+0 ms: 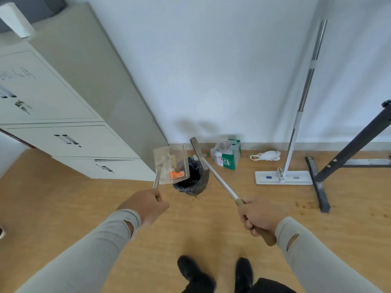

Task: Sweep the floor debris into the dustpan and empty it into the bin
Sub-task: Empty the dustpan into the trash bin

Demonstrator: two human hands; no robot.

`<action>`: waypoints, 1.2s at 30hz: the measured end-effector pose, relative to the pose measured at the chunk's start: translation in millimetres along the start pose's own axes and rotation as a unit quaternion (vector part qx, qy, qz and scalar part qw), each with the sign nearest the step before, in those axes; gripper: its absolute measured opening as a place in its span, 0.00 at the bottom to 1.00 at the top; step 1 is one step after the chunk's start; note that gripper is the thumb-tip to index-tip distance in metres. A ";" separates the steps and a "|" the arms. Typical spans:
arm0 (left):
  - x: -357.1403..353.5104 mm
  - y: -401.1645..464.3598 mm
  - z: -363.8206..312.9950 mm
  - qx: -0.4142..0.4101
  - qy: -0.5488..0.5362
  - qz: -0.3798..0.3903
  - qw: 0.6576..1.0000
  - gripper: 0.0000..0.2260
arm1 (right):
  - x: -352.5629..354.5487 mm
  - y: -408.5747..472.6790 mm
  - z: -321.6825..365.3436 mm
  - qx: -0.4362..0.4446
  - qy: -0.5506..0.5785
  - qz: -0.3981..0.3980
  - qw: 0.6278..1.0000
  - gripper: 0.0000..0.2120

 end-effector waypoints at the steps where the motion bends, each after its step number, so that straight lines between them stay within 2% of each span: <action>1: -0.1 3.6 -0.6 -0.004 0.011 0.003 1.000 0.11 | -1.1 1.3 1.4 -0.003 -0.002 0.002 1.000 0.06; 18: -1.8 15.2 -3.3 -0.044 0.163 0.009 0.986 0.10 | -16.4 20.7 21.3 -0.030 -0.041 0.008 0.999 0.05; 36: -8.7 13.3 -27.7 -0.051 0.248 -0.014 0.967 0.12 | -28.1 24.4 11.1 -0.021 0.031 0.026 0.999 0.07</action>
Point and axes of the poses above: each hand's wrist, its own y-axis towards the middle knuckle, its own x-axis out of the back of the hand, z = x × y, the point moved 10 cm from there along y, towards the middle knuckle, and after that the axes turned 2 degrees about -x, right-handed, at the moved point
